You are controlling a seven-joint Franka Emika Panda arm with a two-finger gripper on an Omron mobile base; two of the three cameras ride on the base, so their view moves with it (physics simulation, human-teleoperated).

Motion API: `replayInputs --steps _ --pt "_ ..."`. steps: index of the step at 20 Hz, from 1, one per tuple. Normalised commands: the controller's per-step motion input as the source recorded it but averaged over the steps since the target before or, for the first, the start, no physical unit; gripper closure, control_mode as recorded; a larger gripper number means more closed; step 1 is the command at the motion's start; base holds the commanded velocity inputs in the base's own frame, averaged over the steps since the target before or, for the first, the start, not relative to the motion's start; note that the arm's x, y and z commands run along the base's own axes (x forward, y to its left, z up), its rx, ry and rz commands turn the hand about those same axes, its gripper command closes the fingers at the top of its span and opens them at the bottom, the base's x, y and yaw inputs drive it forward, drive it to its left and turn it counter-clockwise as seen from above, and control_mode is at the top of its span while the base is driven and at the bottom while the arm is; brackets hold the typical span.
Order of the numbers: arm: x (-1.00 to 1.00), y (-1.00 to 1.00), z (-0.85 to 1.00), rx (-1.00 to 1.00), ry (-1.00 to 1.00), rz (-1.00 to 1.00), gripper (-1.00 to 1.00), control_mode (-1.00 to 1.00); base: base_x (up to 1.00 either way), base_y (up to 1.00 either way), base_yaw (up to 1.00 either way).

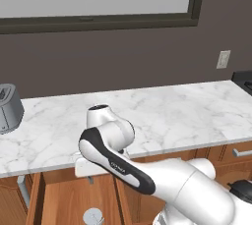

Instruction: Take the pizza cutter from the drawer on the left and place it on the dining counter for cutting.

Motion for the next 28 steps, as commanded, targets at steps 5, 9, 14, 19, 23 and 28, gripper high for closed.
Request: replayInputs --steps 5,9,14,19,23,28 --pt "-0.07 0.00 -0.23 0.00 0.01 0.00 -1.00 -1.00 0.00 0.00 0.00" --pt "0.00 0.01 -0.17 0.00 -0.07 0.00 -1.00 -1.00 0.00 0.00 0.00" --pt "0.00 0.20 -0.10 0.00 -0.12 0.00 -1.00 -1.00 0.00 0.00 0.00" --pt "0.00 0.34 -0.21 0.00 -0.14 0.05 -1.00 -1.00 0.00 0.00 0.00" --pt "0.00 0.22 -0.37 0.00 -0.04 0.16 -1.00 -1.00 0.00 0.00 0.00" --pt "0.10 0.02 -0.43 0.00 0.00 0.13 -1.00 -1.00 0.00 0.00 0.00"
